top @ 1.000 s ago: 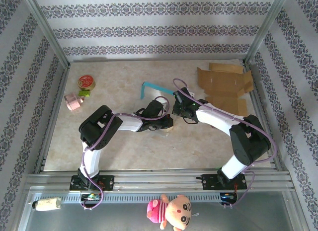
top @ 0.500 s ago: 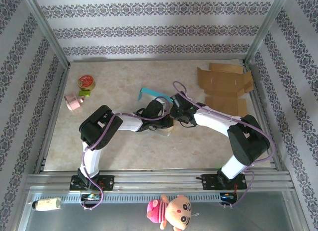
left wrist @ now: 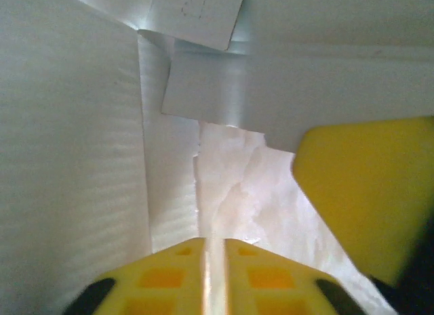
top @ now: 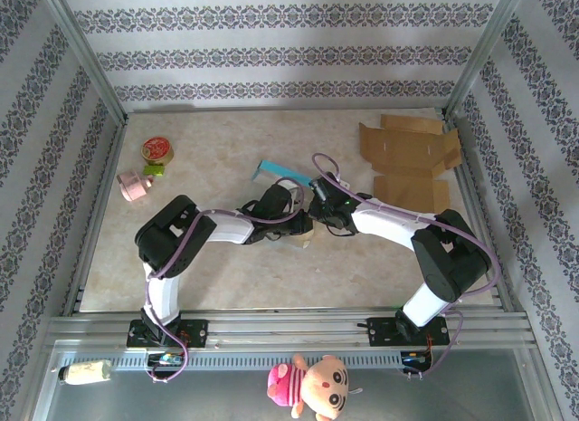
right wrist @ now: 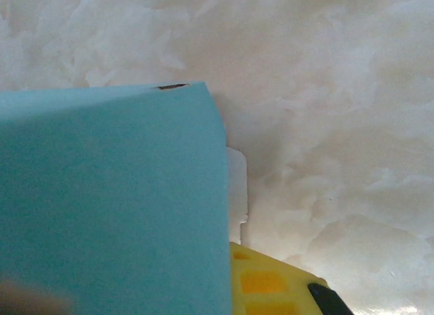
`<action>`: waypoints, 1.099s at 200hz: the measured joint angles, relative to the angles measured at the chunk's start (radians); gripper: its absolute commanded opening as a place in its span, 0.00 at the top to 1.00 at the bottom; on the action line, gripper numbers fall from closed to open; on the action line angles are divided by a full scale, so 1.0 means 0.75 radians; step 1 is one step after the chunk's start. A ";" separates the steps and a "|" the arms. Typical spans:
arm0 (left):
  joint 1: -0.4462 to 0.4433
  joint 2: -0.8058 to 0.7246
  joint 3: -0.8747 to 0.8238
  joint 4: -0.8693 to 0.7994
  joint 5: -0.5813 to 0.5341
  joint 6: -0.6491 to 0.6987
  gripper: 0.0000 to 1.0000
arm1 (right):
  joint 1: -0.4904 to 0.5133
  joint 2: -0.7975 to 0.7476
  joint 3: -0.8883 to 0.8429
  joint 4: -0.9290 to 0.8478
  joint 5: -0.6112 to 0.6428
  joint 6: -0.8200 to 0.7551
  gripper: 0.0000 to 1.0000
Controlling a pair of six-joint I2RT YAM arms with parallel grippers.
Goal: Fold the paper box
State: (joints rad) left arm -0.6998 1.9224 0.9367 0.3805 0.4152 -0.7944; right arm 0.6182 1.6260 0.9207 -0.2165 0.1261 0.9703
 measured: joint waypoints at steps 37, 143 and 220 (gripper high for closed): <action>0.002 -0.158 -0.089 -0.016 -0.067 0.006 0.75 | -0.001 0.003 0.000 0.000 0.004 -0.001 0.90; 0.119 -0.839 0.089 -0.585 -0.602 0.217 0.44 | -0.001 0.010 0.003 0.001 0.017 -0.012 0.90; 0.403 -0.568 0.313 -0.876 -0.279 0.337 0.29 | -0.001 0.017 0.031 -0.030 0.021 -0.062 0.90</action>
State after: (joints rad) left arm -0.3977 1.4967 1.1713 -0.2768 0.2058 -0.5415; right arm 0.6178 1.6390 0.9440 -0.2390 0.1417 0.9241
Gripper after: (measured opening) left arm 0.710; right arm 0.103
